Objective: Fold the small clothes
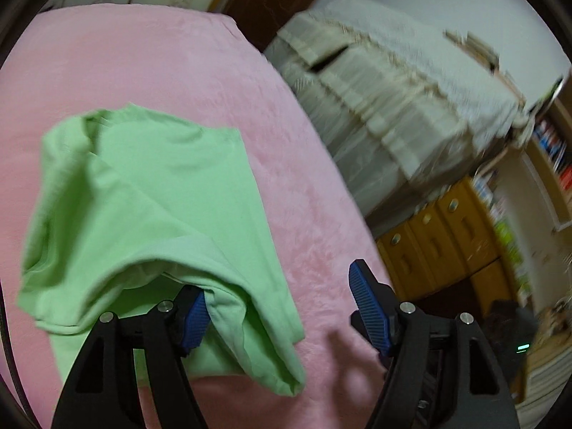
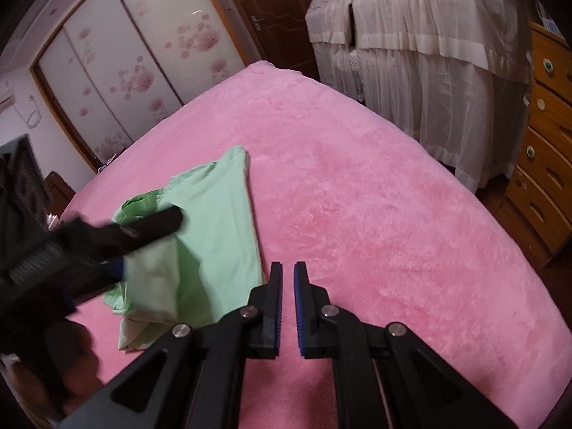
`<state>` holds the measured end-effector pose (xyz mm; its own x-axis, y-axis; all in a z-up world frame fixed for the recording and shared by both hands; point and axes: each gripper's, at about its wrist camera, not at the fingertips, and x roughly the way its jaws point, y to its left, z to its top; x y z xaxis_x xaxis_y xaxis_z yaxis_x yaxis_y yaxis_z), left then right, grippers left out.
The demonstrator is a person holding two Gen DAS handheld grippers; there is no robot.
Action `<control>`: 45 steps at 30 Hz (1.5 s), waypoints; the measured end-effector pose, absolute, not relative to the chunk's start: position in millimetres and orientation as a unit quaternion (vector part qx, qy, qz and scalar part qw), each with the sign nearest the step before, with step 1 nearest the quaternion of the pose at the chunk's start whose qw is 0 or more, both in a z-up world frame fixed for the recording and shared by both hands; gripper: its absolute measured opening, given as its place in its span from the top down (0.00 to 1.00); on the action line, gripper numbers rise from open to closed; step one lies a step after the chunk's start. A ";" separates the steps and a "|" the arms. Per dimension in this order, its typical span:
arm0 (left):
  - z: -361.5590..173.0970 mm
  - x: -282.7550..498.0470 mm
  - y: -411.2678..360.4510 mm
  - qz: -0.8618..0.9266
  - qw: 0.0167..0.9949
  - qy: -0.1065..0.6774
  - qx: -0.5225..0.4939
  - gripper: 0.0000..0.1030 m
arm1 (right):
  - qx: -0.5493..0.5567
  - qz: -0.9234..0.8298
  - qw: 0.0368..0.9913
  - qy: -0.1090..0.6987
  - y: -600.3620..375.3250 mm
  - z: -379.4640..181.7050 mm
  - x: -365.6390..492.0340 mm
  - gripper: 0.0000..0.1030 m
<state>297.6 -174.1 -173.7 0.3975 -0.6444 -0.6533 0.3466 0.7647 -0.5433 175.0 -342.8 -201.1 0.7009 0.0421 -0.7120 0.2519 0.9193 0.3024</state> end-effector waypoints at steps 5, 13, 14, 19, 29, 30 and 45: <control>-152.4 294.0 -114.6 -0.270 0.835 0.427 -0.219 0.30 | 0.156 -0.021 0.910 0.383 -322.3 -189.9 183.2 0.94; -168.7 300.1 -128.7 -0.281 0.817 0.449 -0.229 0.30 | 0.133 0.007 0.915 0.380 -299.3 -182.6 184.4 0.94; -169.1 298.5 -131.1 -0.284 0.816 0.449 -0.228 0.30 | 0.131 0.009 0.915 0.380 -299.5 -183.1 183.4 0.94; -171.1 293.8 -115.6 -0.266 0.832 0.431 -0.227 0.30 | 0.118 0.018 0.910 0.397 -300.6 -190.9 183.5 0.78; -225.6 276.3 20.8 -0.116 0.834 0.444 -0.306 0.30 | 0.045 0.085 0.915 0.392 -251.1 -191.6 190.5 0.70; -231.9 274.7 30.1 -0.106 0.830 0.448 -0.313 0.30 | 0.028 0.098 0.916 0.387 -237.8 -192.1 192.8 0.70; -257.5 256.6 70.5 -0.092 0.837 0.445 -0.306 0.30 | -0.193 0.195 0.893 0.357 -89.4 -233.6 217.5 0.70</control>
